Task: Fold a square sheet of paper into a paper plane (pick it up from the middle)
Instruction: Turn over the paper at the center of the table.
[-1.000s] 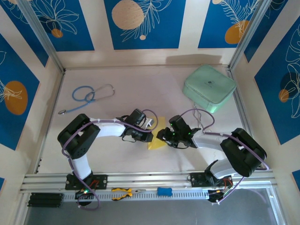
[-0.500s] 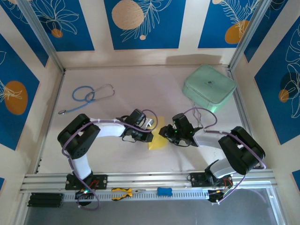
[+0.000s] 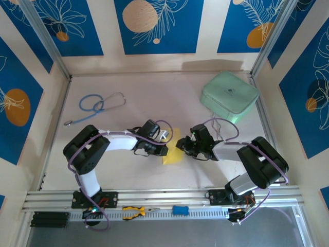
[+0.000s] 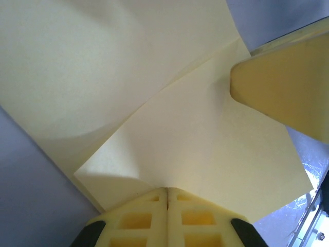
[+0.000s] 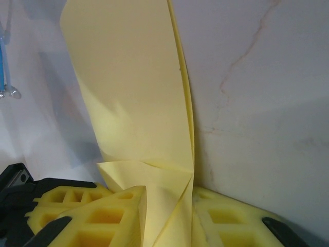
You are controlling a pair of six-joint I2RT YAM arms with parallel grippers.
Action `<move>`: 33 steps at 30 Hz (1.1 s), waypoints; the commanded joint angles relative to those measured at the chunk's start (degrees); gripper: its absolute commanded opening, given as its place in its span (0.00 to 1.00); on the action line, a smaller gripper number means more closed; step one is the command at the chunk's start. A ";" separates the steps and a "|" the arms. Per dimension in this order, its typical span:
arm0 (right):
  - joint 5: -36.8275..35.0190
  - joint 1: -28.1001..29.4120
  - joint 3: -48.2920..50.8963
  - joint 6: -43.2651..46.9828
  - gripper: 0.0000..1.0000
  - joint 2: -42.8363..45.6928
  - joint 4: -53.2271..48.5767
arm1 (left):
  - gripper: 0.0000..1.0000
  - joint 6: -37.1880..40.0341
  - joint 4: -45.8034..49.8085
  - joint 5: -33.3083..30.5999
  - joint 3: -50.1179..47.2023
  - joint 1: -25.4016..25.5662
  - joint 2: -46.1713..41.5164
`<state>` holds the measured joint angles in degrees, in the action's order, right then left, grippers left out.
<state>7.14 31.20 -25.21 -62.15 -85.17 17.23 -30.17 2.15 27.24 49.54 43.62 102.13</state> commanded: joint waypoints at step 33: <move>-15.28 1.59 -10.88 18.52 0.07 27.34 -41.01 | 0.39 -2.55 8.48 -19.80 -8.73 -1.23 -33.57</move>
<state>-2.33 31.83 -33.30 -47.46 -59.83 -12.32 -32.77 7.46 11.60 41.91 43.22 71.31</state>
